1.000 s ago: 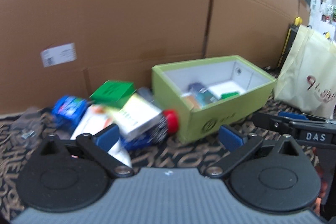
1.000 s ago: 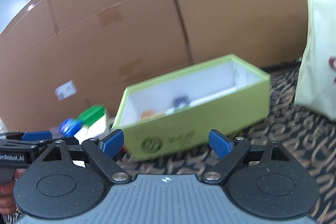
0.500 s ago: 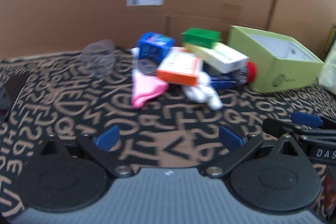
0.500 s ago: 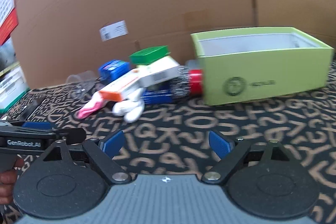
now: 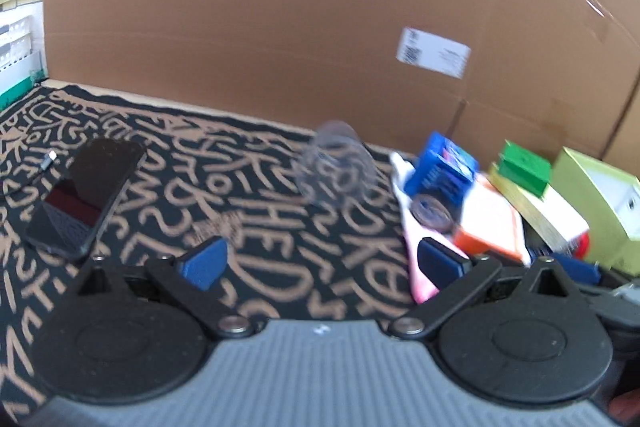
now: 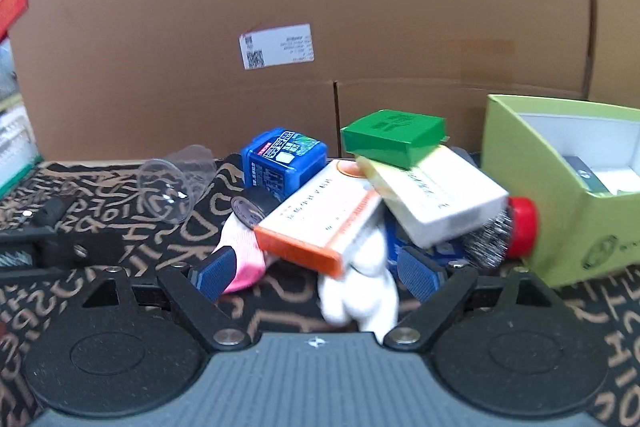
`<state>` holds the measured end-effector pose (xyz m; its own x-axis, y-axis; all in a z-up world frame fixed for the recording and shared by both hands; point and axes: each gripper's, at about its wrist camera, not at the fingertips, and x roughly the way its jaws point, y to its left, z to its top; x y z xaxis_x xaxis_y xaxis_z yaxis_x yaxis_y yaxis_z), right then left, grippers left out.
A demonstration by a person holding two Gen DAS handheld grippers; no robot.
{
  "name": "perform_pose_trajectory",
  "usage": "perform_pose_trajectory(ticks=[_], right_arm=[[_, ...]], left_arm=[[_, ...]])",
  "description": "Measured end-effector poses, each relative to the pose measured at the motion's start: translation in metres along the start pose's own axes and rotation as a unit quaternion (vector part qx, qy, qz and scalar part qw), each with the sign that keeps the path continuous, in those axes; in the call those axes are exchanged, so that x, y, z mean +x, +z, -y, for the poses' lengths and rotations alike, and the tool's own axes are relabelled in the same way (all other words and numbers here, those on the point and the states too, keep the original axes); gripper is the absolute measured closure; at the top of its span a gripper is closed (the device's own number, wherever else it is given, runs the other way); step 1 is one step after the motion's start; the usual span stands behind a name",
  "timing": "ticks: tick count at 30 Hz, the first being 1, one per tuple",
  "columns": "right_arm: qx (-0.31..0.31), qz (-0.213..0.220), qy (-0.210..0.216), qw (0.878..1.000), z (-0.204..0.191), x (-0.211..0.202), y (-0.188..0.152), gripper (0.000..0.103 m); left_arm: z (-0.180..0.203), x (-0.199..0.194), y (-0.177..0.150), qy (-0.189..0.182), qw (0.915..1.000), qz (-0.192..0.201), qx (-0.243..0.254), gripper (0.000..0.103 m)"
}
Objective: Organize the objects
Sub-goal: 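Return both grippers to the pile, then grasp orange-white medicine box with right gripper while left gripper grasps clear cup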
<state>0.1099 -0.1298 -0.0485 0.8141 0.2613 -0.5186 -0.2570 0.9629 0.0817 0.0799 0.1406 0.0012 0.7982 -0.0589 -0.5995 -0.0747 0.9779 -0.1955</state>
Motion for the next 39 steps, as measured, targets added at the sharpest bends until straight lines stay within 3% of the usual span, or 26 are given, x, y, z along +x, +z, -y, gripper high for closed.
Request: perform_pose_trajectory(ticks=[5,6,7,13,17,18,23,28,32,36,39], right_arm=[[-0.013,-0.015,-0.048,0.999,-0.026,0.035,0.011,0.012],[-0.023,-0.018,-0.066,0.997,-0.029,0.040,0.012,0.014],[-0.031,-0.017,-0.080,0.996,-0.030,0.043,0.011,0.023],[-0.034,0.006,-0.043,0.998,-0.002,-0.003,-0.014,0.027],[-0.039,0.008,-0.005,0.999,0.020,-0.047,-0.037,0.027],[-0.039,0.008,0.006,0.999,0.024,-0.056,-0.041,0.027],[-0.042,-0.001,0.029,0.999,0.043,-0.093,-0.055,0.027],[-0.052,-0.032,0.059,0.996,0.063,-0.123,-0.073,0.027],[-0.065,-0.054,0.025,0.996,0.079,-0.140,-0.092,0.027],[-0.054,-0.051,-0.017,0.997,0.088,-0.145,-0.095,0.024],[-0.051,-0.028,-0.016,0.998,0.086,-0.147,-0.093,0.017]], left_arm=[[0.001,0.023,0.033,-0.014,0.9999,0.002,-0.003,0.000],[0.005,0.030,0.039,-0.014,0.9999,0.002,0.003,0.000],[0.009,0.037,0.045,-0.010,0.9999,0.003,0.011,0.000],[0.027,0.093,0.059,0.019,0.9977,-0.024,0.060,0.000],[0.029,0.110,0.052,0.003,0.9945,-0.060,0.085,0.037],[0.027,0.110,0.048,-0.006,0.9940,-0.070,0.083,0.037],[0.031,0.084,0.023,-0.018,0.9895,-0.073,0.123,0.037],[0.035,0.025,-0.022,-0.073,0.9828,-0.091,0.143,0.037],[0.042,-0.020,-0.055,-0.111,0.9772,-0.104,0.148,0.036],[0.050,-0.041,-0.067,-0.099,0.9790,-0.093,0.152,0.010],[0.055,-0.049,-0.061,-0.087,0.9811,-0.072,0.157,0.006]])
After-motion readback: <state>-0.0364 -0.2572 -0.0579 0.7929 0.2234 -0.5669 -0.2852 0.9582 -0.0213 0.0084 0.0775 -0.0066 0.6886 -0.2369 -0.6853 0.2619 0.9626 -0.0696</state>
